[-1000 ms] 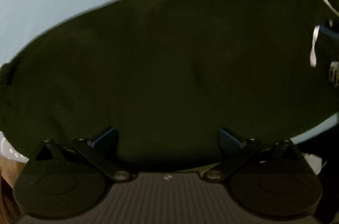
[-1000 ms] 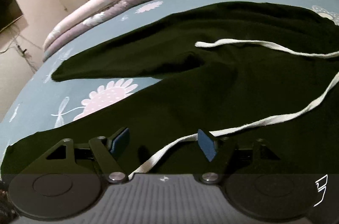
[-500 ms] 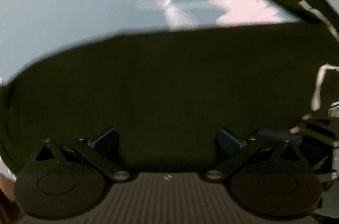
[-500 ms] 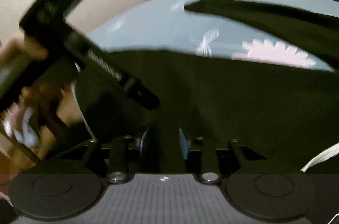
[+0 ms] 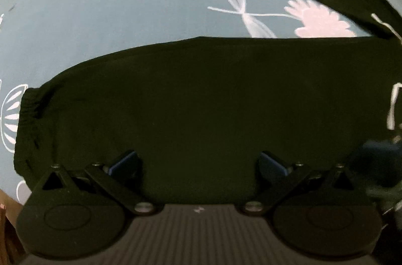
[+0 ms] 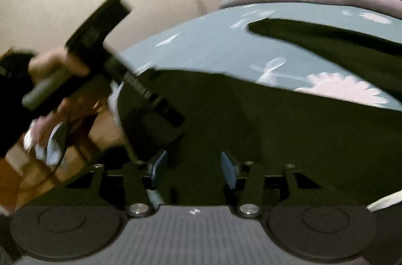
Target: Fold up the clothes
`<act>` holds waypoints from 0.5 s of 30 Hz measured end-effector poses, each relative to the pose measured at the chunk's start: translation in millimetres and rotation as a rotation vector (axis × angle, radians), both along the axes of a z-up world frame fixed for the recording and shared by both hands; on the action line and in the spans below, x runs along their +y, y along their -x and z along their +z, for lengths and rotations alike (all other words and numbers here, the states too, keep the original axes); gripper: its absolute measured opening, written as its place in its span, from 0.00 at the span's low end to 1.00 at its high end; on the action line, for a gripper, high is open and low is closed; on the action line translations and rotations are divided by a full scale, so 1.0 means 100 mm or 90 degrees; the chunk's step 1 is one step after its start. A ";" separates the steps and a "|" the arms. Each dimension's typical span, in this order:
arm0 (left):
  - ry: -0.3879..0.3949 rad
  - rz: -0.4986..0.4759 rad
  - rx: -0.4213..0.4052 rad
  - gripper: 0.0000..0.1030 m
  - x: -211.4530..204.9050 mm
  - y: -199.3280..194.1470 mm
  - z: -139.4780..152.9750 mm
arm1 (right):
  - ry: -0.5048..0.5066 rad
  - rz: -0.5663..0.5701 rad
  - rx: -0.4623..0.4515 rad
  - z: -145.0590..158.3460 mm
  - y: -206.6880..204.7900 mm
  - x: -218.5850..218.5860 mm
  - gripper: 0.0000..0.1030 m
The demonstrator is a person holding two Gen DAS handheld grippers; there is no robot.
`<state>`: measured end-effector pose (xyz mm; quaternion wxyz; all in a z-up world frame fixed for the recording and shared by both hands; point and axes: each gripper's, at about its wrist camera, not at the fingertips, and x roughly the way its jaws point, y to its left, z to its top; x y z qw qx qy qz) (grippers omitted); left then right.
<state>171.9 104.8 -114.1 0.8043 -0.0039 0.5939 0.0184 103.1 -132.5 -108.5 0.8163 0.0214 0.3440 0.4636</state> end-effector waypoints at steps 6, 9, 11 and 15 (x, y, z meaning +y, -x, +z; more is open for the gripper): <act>-0.005 0.071 0.002 1.00 0.36 0.14 -0.12 | 0.003 -0.103 0.011 0.03 -0.17 -0.31 0.54; -0.025 0.094 -0.001 0.98 0.47 0.15 -0.02 | -0.003 -0.151 0.028 0.02 -0.28 -0.45 0.57; -0.040 0.097 -0.028 0.98 0.51 0.14 0.09 | -0.013 -0.183 0.043 0.02 -0.35 -0.54 0.57; -0.061 0.103 -0.040 0.99 0.61 0.05 0.07 | -0.028 -0.219 0.070 -0.04 -0.47 -0.62 0.57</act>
